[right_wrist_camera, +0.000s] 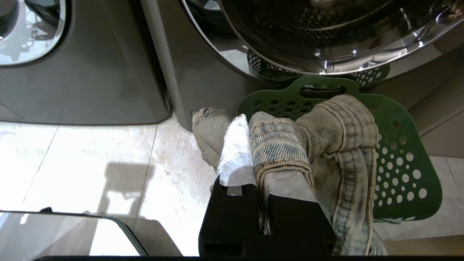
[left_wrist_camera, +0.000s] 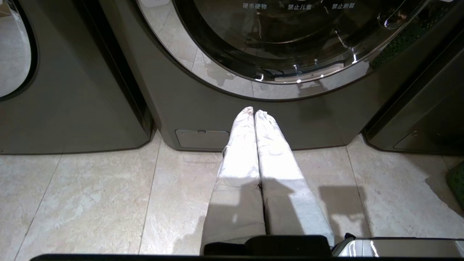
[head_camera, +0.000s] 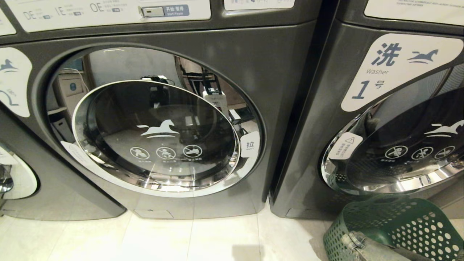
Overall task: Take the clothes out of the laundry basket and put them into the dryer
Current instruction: Take the clothes out of the basket, then put the clothes in the dryer
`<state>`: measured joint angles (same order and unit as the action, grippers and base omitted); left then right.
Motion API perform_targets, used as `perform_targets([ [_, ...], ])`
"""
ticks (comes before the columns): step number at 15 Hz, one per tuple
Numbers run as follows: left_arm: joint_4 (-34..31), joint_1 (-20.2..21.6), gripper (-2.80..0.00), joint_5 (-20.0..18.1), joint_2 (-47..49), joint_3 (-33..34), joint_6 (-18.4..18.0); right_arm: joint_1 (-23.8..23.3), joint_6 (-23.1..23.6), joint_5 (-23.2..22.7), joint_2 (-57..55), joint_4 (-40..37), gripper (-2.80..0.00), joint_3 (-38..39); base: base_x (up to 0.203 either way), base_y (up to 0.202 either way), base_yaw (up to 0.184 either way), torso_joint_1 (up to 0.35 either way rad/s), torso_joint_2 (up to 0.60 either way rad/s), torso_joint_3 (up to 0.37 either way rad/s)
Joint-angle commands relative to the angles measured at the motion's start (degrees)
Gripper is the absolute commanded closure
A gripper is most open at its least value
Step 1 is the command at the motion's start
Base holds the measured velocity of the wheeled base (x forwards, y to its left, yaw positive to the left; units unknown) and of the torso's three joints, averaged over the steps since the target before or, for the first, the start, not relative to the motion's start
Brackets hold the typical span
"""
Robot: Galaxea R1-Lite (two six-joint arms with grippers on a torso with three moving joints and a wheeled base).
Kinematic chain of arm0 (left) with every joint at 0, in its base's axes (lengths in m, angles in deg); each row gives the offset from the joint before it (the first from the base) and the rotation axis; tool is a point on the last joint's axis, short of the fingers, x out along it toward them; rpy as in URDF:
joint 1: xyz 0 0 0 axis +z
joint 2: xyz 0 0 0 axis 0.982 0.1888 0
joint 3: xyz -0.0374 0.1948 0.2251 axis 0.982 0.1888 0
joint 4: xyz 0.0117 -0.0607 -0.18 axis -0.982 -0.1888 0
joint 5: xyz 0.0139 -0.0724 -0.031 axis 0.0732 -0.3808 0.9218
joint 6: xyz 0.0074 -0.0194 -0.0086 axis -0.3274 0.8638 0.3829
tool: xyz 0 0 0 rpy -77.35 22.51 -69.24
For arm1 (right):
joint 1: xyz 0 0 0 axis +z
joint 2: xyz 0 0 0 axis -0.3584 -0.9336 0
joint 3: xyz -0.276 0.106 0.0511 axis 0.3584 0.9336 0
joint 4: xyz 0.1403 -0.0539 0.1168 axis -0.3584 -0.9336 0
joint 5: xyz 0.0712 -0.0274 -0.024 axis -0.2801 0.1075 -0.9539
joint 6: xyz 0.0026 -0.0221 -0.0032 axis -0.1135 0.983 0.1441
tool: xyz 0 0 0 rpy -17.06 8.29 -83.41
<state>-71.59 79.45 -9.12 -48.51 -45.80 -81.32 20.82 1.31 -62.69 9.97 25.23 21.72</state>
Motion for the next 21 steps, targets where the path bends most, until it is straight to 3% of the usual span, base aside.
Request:
perform_targets([
  [1, 0.0, 0.0, 0.0, 0.0, 0.0, 0.0, 0.0, 0.0, 0.0, -0.1, -0.2, -0.1, 0.0, -0.1, 0.0, 0.0, 0.0, -0.003, 0.0, 0.208],
  [9, 0.0, 0.0, 0.0, 0.0, 0.0, 0.0, 0.0, 0.0, 0.4, 0.2, -0.2, 0.0, 0.0, 0.0, 0.0, 0.0, 0.0, 0.006, -0.01, 0.156],
  [21, 0.0, 0.0, 0.0, 0.0, 0.0, 0.0, 0.0, 0.0, -0.3, 1.0, -0.2, 1.4, 0.0, 0.5, 0.0, 0.0, 0.0, 0.107, -0.41, -0.304],
])
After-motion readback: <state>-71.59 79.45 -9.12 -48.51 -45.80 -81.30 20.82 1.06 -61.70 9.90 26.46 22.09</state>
